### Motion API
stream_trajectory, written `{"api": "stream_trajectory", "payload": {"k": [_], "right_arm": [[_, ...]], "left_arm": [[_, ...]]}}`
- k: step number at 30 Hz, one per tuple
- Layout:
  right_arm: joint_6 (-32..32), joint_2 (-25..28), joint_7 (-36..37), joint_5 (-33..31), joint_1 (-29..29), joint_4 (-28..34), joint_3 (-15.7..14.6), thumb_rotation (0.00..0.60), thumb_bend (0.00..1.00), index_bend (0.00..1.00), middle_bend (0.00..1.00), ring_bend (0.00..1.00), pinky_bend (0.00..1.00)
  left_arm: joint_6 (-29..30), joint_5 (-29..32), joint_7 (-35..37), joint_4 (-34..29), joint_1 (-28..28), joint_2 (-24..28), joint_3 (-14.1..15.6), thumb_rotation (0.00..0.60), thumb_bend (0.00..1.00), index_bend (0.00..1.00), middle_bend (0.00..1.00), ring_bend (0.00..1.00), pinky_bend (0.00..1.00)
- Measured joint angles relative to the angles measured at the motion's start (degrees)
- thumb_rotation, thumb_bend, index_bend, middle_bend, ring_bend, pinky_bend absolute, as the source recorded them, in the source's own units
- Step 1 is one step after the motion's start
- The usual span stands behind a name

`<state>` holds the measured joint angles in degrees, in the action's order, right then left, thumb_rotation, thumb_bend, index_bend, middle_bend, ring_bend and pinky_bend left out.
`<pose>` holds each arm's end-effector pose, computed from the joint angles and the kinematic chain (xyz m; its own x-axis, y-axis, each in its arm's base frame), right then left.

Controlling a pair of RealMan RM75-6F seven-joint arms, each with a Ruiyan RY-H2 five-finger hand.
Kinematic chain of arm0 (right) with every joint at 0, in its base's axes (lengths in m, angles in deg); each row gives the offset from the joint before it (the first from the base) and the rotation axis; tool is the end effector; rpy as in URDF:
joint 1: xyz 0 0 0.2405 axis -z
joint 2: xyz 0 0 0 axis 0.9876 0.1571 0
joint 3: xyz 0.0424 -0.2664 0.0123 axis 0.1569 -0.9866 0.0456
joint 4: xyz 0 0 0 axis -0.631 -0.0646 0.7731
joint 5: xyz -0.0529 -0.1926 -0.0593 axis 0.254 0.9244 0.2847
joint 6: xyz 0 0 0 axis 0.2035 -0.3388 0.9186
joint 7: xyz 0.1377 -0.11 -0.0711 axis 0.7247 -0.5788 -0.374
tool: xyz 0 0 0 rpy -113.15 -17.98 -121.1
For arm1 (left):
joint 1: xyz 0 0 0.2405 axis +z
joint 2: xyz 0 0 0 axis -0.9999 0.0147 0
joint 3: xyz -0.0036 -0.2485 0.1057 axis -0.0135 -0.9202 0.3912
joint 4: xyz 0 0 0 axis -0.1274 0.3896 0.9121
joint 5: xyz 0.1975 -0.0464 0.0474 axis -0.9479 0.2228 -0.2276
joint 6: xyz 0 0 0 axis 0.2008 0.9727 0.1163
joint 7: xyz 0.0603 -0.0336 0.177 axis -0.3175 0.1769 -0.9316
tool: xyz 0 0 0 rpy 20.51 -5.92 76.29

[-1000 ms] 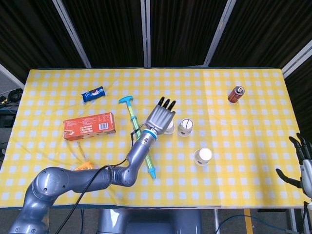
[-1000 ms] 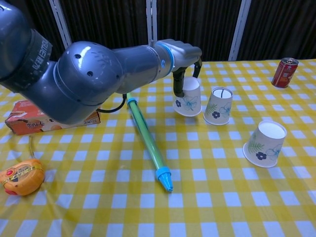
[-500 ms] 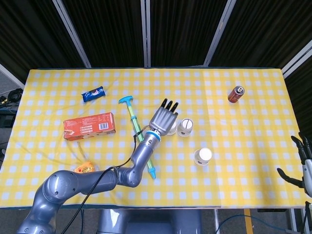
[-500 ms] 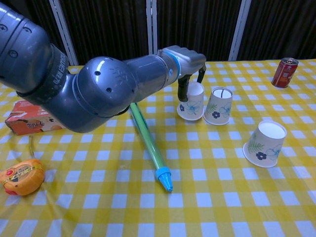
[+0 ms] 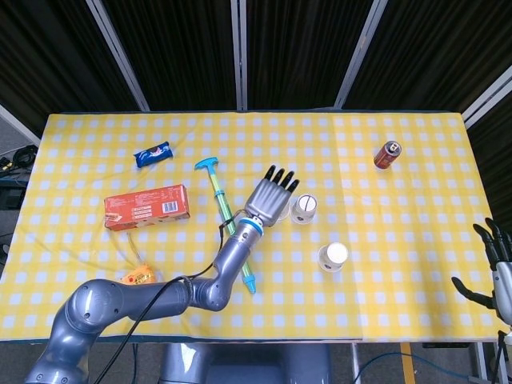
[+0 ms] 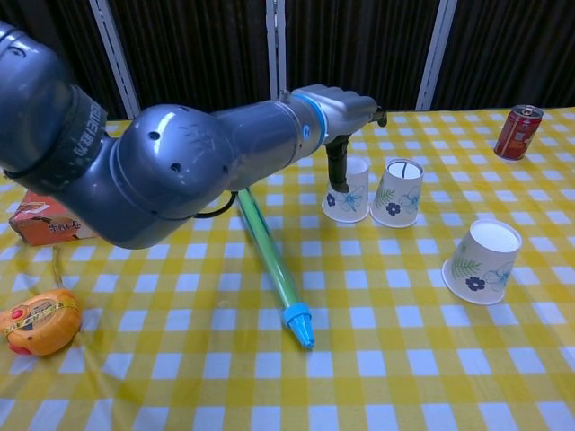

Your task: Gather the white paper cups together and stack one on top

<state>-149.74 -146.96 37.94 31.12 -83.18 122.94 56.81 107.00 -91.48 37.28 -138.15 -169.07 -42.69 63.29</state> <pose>-0.3346 -0.2240 0.2127 0.2952 0.0826 0.9519 -0.9551 0.0516 0.2917 0.0685 0.4469 -0.1304 0.6676 0.1383 0.7315 0.6814 -0.5093 -0.5256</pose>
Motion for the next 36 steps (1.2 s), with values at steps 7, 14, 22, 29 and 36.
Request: {"api": "stream_trajectory", "payload": {"k": [7, 14, 22, 29, 36], "right_arm": [[0.7, -0.5, -1.4, -0.3, -0.2, 0.0, -0.2, 0.6, 0.09, 0.13, 0.0, 0.0, 0.0], [1.5, -1.1, -3.1, -0.9, -0.6, 0.1, -0.2, 0.6, 0.09, 0.12, 0.0, 0.0, 0.0], [1.1, -1.6, -5.8, -0.4, -0.7, 1.2, -0.4, 0.6, 0.09, 0.12, 0.0, 0.0, 0.0], [1.0, -2.1, -8.4, 1.0, -0.9, 2.9, -1.0, 0.6, 0.09, 0.13, 0.0, 0.0, 0.0], [3.3, -3.1, -16.5, 3.0, -3.6, 7.9, -0.9, 0.6, 0.09, 0.2, 0.0, 0.0, 0.01]], "left_arm": [[8.9, -9.7, 4.6, -16.2, 7.7, 8.6, 2.9, 0.6, 0.22, 0.04, 0.0, 0.0, 0.0], [24.0, -25.1, 9.0, -36.9, 21.4, 22.2, 12.1, 0.6, 0.21, 0.0, 0.0, 0.0, 0.0], [40.5, -43.3, 14.4, -43.7, 39.8, 32.8, 27.7, 0.6, 0.21, 0.0, 0.0, 0.0, 0.0], [48.5, -52.3, 21.4, -40.5, 51.1, 35.2, 34.7, 0.6, 0.21, 0.0, 0.0, 0.0, 0.0], [52.3, -56.8, 31.2, -33.7, 59.5, 36.2, 36.7, 0.6, 0.21, 0.0, 0.0, 0.0, 0.0]]}}
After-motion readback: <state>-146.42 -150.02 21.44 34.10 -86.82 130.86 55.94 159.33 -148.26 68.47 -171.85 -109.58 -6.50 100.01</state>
